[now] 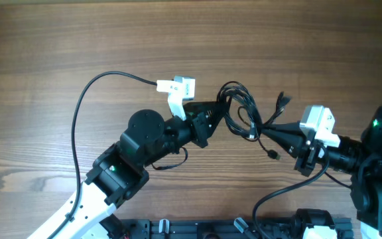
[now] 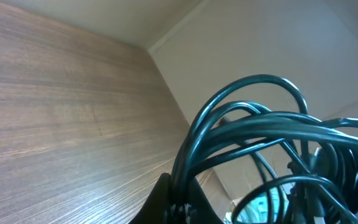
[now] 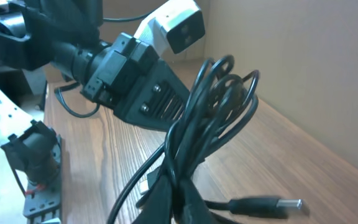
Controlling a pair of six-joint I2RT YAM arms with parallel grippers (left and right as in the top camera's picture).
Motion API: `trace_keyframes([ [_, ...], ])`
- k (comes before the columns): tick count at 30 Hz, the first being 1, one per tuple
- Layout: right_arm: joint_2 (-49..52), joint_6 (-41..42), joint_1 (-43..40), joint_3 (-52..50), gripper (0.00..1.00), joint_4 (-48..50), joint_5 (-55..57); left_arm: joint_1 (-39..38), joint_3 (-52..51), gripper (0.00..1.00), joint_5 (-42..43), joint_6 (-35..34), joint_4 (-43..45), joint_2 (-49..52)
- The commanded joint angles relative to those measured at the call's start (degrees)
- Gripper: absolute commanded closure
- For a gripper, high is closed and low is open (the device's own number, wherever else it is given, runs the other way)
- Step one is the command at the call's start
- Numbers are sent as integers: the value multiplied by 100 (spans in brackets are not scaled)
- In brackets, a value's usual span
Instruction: Untangle cables
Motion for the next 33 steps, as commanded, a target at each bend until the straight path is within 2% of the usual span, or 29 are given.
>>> trace_keyframes([
  [1, 2, -76, -13, 107, 96, -70, 50, -63, 96, 96, 72, -31, 103, -11],
  [3, 2, -24, -13, 107, 96, -76, 157, -63, 96, 96, 15, -31, 103, -11],
  [6, 2, 940, -13, 107, 96, -72, 1335, -63, 96, 96, -227, -31, 101, -11],
  [8, 2, 1845, -13, 107, 96, -98, 2544, -63, 96, 96, -398, -28, 94, -11],
  [13, 2, 2951, -13, 107, 96, -122, 4083, -63, 96, 96, -726, -28, -26, -11],
  [26, 2, 4293, -13, 107, 96, -715, 6231, -63, 96, 96, -723, 28, -26, -13],
  [33, 2, 4291, -13, 107, 96, -822, 6249, -63, 96, 96, -682, 28, -31, -68],
])
